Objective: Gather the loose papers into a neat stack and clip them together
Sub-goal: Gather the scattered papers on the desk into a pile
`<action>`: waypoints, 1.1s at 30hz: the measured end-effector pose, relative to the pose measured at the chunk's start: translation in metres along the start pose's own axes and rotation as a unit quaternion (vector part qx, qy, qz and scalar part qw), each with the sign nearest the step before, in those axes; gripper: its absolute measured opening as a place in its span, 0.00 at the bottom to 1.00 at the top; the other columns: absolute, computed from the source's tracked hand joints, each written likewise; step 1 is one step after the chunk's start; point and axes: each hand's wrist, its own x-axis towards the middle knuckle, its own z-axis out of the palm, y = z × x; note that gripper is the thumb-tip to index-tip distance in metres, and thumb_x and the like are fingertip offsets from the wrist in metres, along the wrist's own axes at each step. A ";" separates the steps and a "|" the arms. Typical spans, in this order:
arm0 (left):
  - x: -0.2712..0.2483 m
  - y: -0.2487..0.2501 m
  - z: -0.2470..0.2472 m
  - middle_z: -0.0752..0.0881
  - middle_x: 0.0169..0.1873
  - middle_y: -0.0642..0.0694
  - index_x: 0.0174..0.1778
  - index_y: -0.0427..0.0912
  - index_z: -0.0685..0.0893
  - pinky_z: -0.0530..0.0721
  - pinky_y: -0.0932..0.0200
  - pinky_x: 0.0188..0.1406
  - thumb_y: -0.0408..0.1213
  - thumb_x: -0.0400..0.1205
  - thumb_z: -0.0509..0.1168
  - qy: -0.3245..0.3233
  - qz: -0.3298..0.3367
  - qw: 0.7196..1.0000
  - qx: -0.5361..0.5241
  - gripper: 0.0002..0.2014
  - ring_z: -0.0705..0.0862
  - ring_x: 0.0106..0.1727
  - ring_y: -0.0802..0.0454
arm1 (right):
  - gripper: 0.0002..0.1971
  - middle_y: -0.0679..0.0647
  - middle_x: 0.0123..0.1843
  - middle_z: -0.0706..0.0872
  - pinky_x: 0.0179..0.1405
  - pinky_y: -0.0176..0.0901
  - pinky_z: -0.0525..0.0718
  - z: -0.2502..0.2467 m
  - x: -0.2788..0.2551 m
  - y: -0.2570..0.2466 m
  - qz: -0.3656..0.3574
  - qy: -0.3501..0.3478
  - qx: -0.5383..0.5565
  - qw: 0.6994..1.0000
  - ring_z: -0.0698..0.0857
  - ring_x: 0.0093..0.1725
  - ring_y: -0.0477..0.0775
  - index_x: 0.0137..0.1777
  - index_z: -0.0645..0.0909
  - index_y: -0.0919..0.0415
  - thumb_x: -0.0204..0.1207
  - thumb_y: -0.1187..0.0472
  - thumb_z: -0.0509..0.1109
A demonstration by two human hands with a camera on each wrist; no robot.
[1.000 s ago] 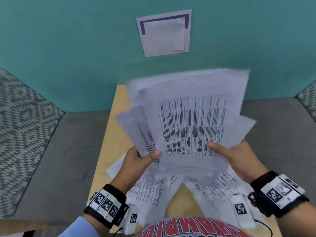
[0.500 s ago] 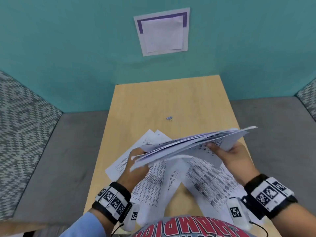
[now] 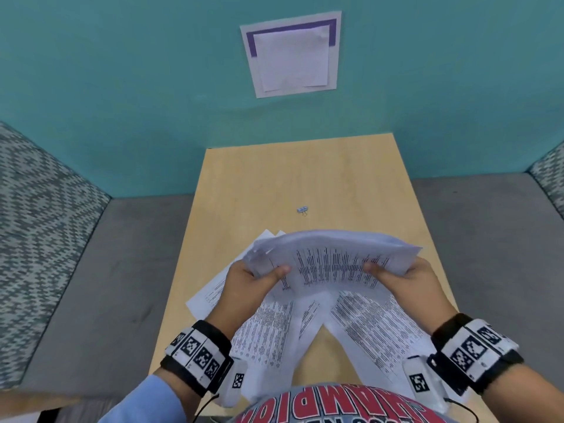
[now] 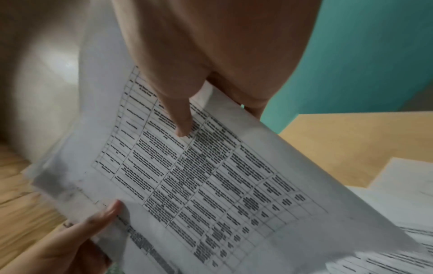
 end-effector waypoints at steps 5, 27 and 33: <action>-0.006 -0.004 0.000 0.99 0.49 0.53 0.55 0.44 0.94 0.95 0.61 0.50 0.26 0.76 0.84 -0.030 -0.045 0.998 -0.018 0.15 0.97 0.51 0.58 | 0.16 0.55 0.51 0.98 0.59 0.51 0.93 0.000 -0.005 0.015 0.063 -0.045 0.002 0.997 0.96 0.55 0.57 0.58 0.92 0.63 0.70 0.70 0.84; -0.005 0.021 -0.001 0.99 0.48 0.55 0.54 0.50 0.94 0.93 0.66 0.49 0.23 0.78 0.81 0.023 0.015 0.998 -0.056 0.17 0.97 0.51 0.59 | 0.08 0.54 0.49 0.98 0.60 0.50 0.91 0.014 0.004 -0.008 -0.006 0.012 0.017 1.000 0.95 0.54 0.54 0.53 0.94 0.59 0.75 0.66 0.83; -0.004 0.009 -0.004 0.96 0.57 0.51 0.60 0.47 0.93 0.90 0.62 0.54 0.28 0.75 0.85 0.020 0.007 1.000 -0.020 0.19 0.93 0.60 0.53 | 0.11 0.55 0.52 0.96 0.52 0.34 0.87 0.015 0.003 0.002 -0.031 -0.034 -0.021 0.999 0.92 0.51 0.49 0.54 0.93 0.61 0.73 0.72 0.83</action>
